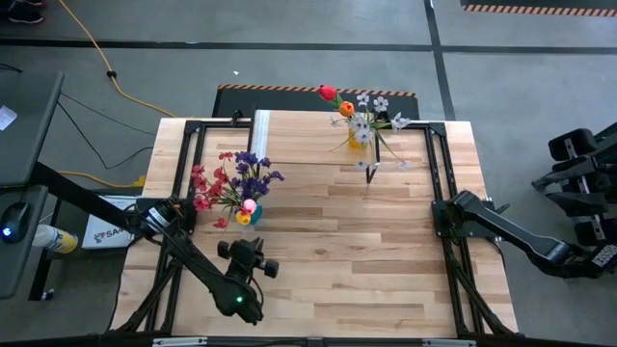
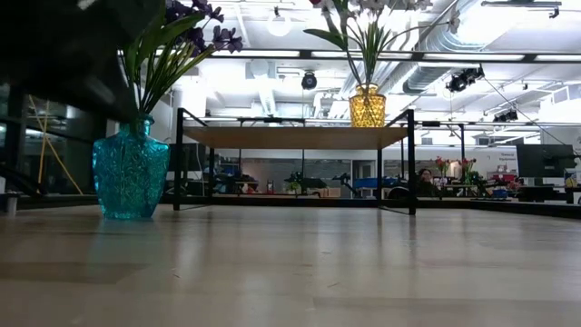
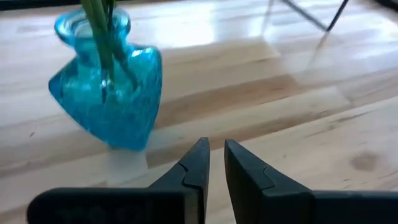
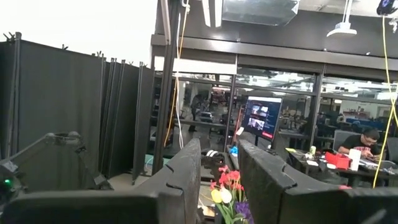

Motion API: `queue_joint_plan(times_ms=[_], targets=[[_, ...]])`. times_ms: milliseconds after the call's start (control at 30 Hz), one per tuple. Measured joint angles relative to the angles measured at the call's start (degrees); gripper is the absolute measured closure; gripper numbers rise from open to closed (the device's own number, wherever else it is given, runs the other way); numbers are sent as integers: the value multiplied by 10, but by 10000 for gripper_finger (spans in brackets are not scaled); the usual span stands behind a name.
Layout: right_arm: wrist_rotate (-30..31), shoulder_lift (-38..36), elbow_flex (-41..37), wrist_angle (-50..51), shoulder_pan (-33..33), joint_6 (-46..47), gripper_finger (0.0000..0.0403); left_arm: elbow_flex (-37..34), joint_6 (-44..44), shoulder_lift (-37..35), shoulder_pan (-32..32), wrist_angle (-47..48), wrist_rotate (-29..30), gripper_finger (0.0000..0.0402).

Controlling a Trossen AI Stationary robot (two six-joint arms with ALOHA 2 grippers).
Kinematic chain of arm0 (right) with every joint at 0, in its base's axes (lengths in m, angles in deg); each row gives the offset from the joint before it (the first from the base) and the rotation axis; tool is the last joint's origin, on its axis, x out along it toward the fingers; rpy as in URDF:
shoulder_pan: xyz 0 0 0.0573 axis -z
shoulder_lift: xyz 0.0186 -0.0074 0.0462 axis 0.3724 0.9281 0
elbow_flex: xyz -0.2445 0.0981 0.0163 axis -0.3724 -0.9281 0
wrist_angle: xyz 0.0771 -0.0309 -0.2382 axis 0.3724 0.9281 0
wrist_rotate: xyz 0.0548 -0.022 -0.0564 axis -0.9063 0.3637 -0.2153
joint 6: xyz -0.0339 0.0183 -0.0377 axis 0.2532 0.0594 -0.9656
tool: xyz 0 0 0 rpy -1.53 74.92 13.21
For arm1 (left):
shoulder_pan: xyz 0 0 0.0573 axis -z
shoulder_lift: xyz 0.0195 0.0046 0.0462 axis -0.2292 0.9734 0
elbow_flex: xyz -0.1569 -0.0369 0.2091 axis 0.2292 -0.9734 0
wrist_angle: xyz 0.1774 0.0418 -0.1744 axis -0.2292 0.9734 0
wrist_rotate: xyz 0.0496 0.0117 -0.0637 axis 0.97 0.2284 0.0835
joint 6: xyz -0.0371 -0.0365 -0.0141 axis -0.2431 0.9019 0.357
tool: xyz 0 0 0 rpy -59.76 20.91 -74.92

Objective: Pick and place flowers into a vace then onto a shelf
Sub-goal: Put the blue vase on the shelf

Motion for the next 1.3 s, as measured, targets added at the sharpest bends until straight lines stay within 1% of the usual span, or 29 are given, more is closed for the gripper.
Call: queue_joint_plan(times_ms=[67,333,533,633,867,1000,1067,1167,1233,1300], targets=[[-1,0,0,7,0,0,304,0,-5,-3,-4,5,13,316],[-1,0,0,38,0,-25,304,0,-11,-23,-5,19,12,316],[-1,0,0,40,0,-26,304,0,-12,-24,-5,11,12,316],[1,0,0,40,0,-26,304,0,-16,-24,-9,7,25,316],[1,0,0,40,0,-26,304,0,-19,-24,-18,-8,20,316],[1,0,0,40,0,-26,304,19,-30,-28,-16,4,19,316],[1,0,0,40,0,-26,304,35,-46,-29,-11,19,10,316],[2,0,0,40,0,-26,304,66,-89,-29,-2,66,14,316],[7,0,0,40,0,-26,304,73,-132,-32,0,61,21,316],[8,0,0,40,0,-28,304,72,-150,-37,3,63,18,316]])
